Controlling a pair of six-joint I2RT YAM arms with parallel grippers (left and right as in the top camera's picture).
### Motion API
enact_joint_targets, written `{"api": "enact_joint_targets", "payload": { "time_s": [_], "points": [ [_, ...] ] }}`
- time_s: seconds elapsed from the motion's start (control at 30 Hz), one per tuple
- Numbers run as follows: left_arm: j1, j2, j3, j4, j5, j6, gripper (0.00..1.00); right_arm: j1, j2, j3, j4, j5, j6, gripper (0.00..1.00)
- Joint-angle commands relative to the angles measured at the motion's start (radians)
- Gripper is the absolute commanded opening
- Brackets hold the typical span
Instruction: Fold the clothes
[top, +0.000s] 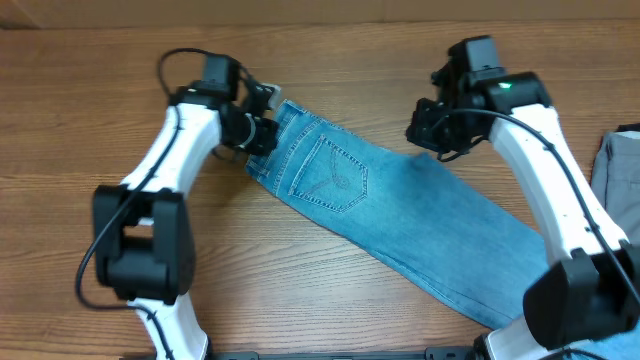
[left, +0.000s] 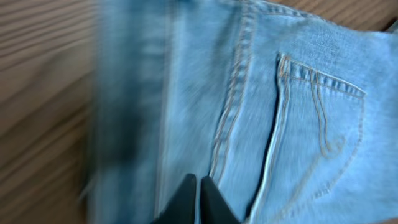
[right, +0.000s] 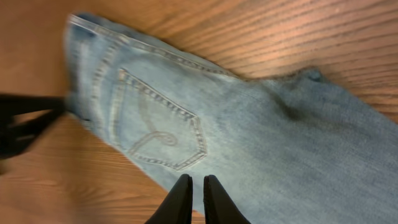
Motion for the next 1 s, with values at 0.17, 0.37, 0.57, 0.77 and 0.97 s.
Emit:
{"api": "enact_joint_targets", "payload": {
  "time_s": [0.17,0.37,0.57,0.77,0.97],
  "points": [
    [-0.008,0.217,0.019,0.057,-0.151,-0.118,0.04,-0.001,-0.064,0.026,-0.061,-0.050,-0.028,0.11],
    [0.108,0.318,0.019,-0.139,-0.618,-0.428,0.04,-0.001,-0.064,0.026,-0.093,-0.048,-0.053,0.11],
    [0.370,0.308,0.019,-0.254,-0.602,-0.447,0.04,-0.001,-0.064,0.026,-0.096,-0.020,-0.056,0.11],
    [0.677,0.228,0.031,-0.272,-0.491,-0.444,0.04,-0.001,-0.064,0.026,-0.106,0.033,-0.056,0.12],
    [0.918,0.134,0.106,-0.301,-0.297,-0.386,0.04,-0.001,-0.063,0.025,-0.130,0.130,-0.055,0.17]
  ]
}}
